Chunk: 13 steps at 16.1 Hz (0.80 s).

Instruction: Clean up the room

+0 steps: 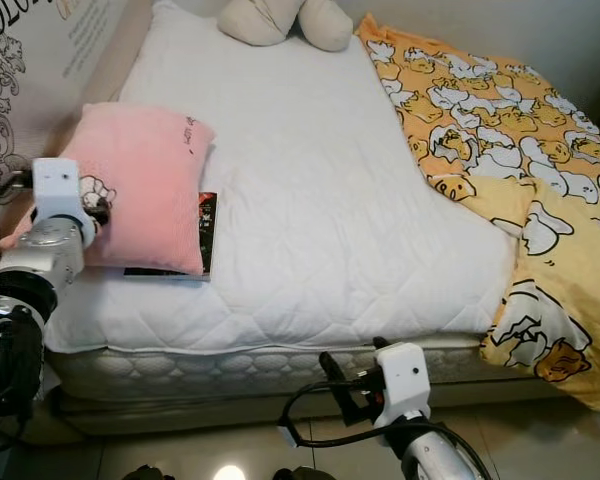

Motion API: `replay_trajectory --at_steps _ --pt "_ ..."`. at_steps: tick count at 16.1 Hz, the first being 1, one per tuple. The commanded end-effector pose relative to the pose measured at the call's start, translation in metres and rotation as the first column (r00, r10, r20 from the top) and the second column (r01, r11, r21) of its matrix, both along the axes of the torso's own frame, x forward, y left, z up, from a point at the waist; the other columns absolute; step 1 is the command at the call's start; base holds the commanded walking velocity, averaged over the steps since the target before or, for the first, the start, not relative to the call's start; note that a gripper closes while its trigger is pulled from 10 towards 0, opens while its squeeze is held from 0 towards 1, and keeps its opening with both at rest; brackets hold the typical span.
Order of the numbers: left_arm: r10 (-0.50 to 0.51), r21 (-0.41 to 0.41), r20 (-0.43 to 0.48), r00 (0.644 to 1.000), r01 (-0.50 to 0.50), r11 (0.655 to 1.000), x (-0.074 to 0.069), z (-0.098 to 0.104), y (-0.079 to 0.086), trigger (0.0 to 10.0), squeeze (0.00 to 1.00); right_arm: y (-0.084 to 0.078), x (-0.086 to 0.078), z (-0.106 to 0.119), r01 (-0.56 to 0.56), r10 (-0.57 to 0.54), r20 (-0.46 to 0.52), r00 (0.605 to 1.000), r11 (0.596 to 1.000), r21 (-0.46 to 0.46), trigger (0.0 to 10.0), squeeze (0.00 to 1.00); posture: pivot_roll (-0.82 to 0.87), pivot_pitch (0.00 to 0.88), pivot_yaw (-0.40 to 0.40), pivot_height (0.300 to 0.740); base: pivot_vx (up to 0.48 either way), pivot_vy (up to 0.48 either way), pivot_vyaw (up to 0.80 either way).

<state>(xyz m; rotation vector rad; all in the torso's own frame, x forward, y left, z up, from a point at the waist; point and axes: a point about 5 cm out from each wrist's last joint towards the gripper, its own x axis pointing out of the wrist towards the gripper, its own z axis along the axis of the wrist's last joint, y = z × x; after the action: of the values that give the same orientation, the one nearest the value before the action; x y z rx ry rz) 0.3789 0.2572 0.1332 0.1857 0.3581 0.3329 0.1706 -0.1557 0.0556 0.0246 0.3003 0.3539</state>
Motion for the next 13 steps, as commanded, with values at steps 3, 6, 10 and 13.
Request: replay_trajectory --at_steps 3,6,10,13 --pt "-0.053 -0.001 -0.076 0.996 0.053 0.999 -0.004 -0.017 -0.011 0.0 0.0 -0.003 0.004 0.003 0.005 -0.005 0.006 1.0 1.0 -0.009 10.0 0.0 -0.17 0.071 -0.137 0.74 0.0 0.0 0.0" --pt "-0.074 -0.029 -0.081 0.994 0.072 0.997 -0.005 -0.023 -0.019 0.0 0.0 0.001 0.012 0.003 0.005 -0.005 0.01 1.0 1.0 -0.001 10.0 0.0 -0.15 0.057 -0.131 0.74 0.0 0.0 0.0" --pt "-0.105 -0.088 -0.066 0.992 0.099 0.991 -0.006 -0.029 -0.027 0.0 0.0 0.011 0.03 0.001 -0.025 0.025 0.026 0.999 1.0 0.012 10.0 0.0 -0.1 0.022 -0.126 0.74 0.0 0.0 0.0" --pt "-0.147 -0.111 -0.037 0.988 0.142 0.984 -0.004 -0.028 -0.034 0.0 0.0 0.013 0.039 0.002 -0.032 0.031 0.042 0.999 0.999 0.012 10.0 0.0 -0.09 0.002 -0.123 0.74 0.0 0.0 0.0"
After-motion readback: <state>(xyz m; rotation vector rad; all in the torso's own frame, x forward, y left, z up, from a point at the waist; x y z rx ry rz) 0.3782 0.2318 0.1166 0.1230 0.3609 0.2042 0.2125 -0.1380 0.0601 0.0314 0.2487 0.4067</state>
